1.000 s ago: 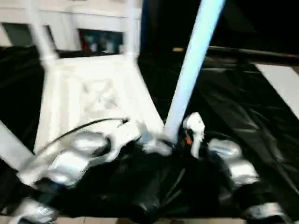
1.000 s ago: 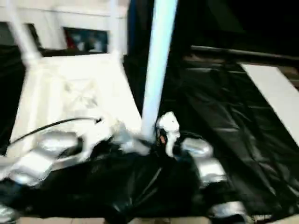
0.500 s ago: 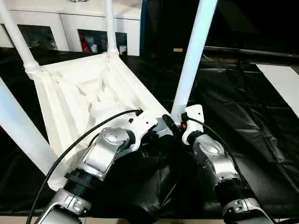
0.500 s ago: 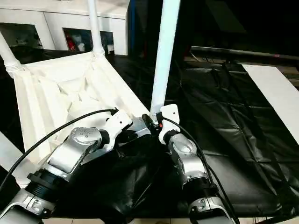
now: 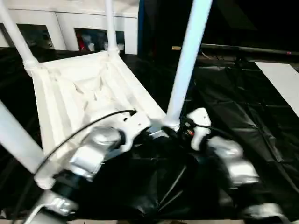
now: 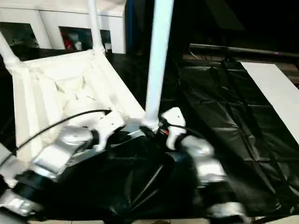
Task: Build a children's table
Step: Rotate leg to tighten
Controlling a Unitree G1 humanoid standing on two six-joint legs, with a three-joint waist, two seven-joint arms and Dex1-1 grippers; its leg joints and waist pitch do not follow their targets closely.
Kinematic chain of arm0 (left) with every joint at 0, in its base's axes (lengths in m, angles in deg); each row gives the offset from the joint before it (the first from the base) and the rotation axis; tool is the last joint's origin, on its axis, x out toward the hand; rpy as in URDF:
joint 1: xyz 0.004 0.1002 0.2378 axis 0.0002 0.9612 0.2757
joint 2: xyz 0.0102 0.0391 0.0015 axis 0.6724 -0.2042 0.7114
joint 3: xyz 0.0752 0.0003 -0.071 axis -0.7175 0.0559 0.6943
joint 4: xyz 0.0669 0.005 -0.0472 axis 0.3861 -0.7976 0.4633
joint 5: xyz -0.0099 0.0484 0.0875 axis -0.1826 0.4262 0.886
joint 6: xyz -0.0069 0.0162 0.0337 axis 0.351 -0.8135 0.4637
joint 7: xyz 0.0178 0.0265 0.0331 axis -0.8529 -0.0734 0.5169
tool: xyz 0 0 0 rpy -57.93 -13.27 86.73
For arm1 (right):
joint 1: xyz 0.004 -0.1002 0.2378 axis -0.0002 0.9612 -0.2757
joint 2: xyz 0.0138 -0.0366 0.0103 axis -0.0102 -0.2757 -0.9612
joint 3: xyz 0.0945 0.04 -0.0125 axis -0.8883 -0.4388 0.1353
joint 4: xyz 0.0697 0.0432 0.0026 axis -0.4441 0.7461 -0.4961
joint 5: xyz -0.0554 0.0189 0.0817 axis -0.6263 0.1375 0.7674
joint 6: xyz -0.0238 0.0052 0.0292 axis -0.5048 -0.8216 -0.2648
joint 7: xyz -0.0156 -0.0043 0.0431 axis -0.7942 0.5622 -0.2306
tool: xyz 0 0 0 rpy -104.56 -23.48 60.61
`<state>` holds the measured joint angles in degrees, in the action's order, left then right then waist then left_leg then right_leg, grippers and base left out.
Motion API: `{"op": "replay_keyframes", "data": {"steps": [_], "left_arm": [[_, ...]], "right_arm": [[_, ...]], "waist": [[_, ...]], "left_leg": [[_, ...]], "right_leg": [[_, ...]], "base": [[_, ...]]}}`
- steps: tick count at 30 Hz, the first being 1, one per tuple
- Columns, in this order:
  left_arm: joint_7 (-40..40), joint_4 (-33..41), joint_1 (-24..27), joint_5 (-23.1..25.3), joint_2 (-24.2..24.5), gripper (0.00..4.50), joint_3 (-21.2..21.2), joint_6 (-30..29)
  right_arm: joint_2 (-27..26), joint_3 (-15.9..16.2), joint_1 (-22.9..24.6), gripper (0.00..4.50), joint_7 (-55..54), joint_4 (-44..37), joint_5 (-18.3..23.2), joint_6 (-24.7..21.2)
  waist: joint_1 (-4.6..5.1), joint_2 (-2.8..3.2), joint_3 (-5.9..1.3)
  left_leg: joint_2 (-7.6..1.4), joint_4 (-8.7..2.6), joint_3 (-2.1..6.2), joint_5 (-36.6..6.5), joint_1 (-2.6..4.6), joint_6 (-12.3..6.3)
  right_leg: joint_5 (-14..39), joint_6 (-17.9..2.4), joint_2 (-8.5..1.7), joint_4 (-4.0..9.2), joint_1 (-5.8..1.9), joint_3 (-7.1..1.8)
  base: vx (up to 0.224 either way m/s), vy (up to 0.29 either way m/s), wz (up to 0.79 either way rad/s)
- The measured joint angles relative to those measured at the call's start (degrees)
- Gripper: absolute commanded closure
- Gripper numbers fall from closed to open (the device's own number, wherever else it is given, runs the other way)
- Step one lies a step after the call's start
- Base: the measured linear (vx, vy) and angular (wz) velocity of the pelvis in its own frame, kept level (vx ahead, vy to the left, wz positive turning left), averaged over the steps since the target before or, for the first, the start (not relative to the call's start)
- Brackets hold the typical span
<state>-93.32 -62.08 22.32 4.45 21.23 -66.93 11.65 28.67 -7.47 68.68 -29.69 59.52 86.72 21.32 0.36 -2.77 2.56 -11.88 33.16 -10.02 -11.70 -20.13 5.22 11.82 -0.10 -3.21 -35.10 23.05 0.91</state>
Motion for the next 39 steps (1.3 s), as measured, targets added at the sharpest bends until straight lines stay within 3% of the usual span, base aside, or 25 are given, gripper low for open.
{"op": "replay_keyframes", "data": {"steps": [7,13,20,33,39], "left_arm": [[-9.5,0.3,1.5,-3.5,6.8,4.50,0.5,4.8],[-15.0,2.0,2.5,-4.6,9.0,4.50,0.2,5.9],[-15.9,2.2,2.5,-4.9,8.8,4.50,-0.7,7.0],[-16.9,2.0,2.6,-4.9,8.9,4.50,-0.7,7.4],[-14.1,0.2,2.3,-4.4,7.4,4.50,-0.1,7.7]], "right_arm": [[2.8,2.2,0.4,0.71,9.2,-1.9,1.2,-0.8],[1.7,3.9,-0.4,0.71,9.7,-1.1,-0.2,1.0],[1.2,5.1,-1.1,0.71,11.0,-0.9,-0.7,1.1],[1.4,4.7,-1.9,1.62,12.3,0.6,-0.2,1.0],[-1.2,4.0,-2.8,2.05,6.8,4.6,-1.5,3.8]], "waist": [[0.14,-0.17,0.11],[-0.83,-0.24,0.15],[-2.27,-0.27,0.17],[-2.37,-0.27,0.17],[-2.10,-0.35,0.12]], "left_leg": [[-0.01,0.02,0.00,0.0,-0.05,0.00],[0.02,0.07,-0.05,0.0,0.00,-0.15],[0.03,0.19,-0.18,0.0,-0.01,-0.22],[0.02,0.34,-0.17,0.0,-0.01,-0.22],[0.02,0.49,-0.17,0.0,0.08,-0.11]], "right_leg": [[0.0,0.0,0.01,0.01,0.07,0.00],[0.0,-0.1,-0.04,0.06,0.11,0.00],[0.1,-0.1,-0.07,0.02,0.10,-0.01],[0.1,-0.1,-0.07,-0.13,0.09,-0.01],[0.0,-0.2,-0.08,-0.32,-0.09,-0.02]], "base": [[0.000,0.000,0.00],[0.000,0.000,0.00],[0.000,0.000,0.00],[0.000,0.000,0.00],[-0.009,-0.001,-0.01]]}}
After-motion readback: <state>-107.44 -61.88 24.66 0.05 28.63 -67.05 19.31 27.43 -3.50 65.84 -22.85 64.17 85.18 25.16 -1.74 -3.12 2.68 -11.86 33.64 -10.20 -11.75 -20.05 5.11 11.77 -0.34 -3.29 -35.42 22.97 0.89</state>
